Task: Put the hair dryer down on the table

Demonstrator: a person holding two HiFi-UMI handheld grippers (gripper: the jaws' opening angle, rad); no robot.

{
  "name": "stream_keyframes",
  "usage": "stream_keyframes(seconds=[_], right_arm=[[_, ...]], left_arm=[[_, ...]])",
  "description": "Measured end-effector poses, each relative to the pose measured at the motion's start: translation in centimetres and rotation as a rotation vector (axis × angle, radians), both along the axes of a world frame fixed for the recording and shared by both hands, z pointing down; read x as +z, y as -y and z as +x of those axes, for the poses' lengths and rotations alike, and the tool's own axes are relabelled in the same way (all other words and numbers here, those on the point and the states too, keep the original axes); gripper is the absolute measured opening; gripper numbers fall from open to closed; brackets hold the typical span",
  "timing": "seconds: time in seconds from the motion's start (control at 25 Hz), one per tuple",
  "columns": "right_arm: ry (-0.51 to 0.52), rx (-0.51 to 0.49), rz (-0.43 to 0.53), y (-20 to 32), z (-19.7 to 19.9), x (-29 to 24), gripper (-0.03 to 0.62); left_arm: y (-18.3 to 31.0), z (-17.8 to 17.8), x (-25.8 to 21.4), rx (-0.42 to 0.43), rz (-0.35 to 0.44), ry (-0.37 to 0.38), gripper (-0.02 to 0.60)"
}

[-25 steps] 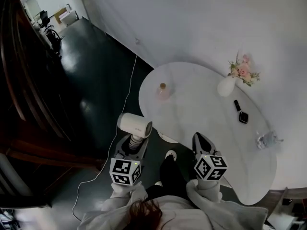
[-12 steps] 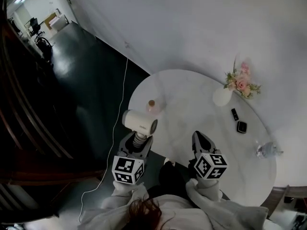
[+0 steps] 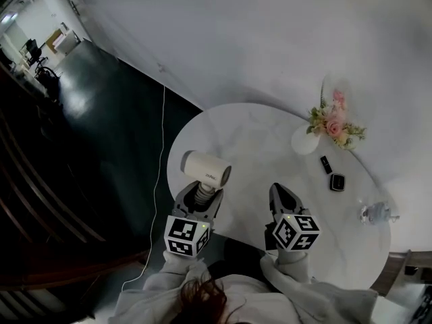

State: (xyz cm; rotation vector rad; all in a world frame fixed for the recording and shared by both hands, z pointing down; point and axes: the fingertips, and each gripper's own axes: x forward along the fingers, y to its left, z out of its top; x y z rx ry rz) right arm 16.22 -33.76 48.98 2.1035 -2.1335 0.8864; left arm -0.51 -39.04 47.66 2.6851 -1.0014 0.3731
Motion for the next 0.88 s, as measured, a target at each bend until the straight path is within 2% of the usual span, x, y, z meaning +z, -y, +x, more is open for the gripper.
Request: stream_keyframes(seconds=[0.48, 0.72, 0.88], right_arm=[[-0.011, 0.069, -0.040, 1.7, 3.7, 1.9, 0.049], [-0.019, 0.129, -0.044, 2.8, 4.7, 2.1, 0.049], [-0.024, 0.147, -0.065, 3.1, 4.6, 2.2, 0.049]], left_arm=[[3.8, 6.4, 2.3, 0.083, -0.040, -0.002, 0.227], [6.2, 9.2, 4.7, 0.089, -0.092, 0.018, 0.227], [8.1, 10.8, 5.8, 0.062, -0.117, 0.027, 0.227]])
